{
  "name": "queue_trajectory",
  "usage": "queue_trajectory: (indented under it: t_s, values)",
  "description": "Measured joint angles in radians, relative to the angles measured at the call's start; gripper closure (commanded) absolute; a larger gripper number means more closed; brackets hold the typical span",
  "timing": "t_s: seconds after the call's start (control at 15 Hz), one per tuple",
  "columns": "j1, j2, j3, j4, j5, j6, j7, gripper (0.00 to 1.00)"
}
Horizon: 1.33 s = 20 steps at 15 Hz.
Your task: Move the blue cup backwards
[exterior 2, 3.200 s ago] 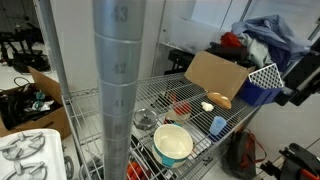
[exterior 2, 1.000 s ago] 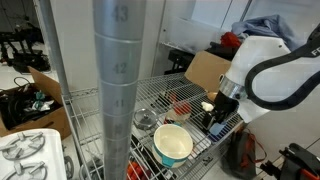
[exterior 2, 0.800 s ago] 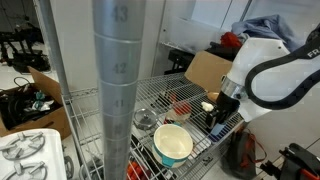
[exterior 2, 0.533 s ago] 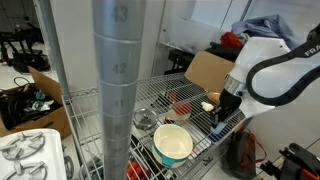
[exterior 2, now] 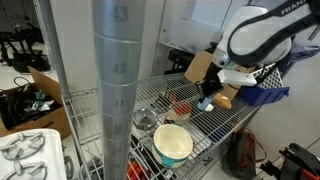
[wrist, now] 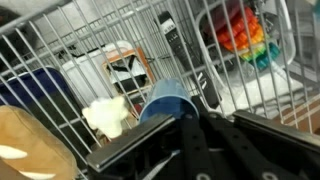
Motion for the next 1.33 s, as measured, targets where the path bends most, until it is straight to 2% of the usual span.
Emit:
queue_trajectory:
  t_s: [0.2,0.53,0.73,1.07,1.13,1.2,1.33]
  values:
    - [0.013,0.063,0.007,0.171,0.054,-0.040,0.130,0.99]
    - [0.070,0.236,-0.005,0.425,0.059,-0.080,0.363,0.99]
    - [0.093,0.358,-0.005,0.561,0.057,-0.097,0.434,0.99]
    - [0.096,0.501,-0.015,0.786,0.051,-0.209,0.496,0.99]
    - [0.095,0.518,-0.018,0.823,0.049,-0.235,0.504,0.71]
    - [0.093,0.533,-0.019,0.856,0.046,-0.262,0.511,0.70]
    - [0.089,0.557,-0.020,0.915,0.035,-0.324,0.529,0.57]
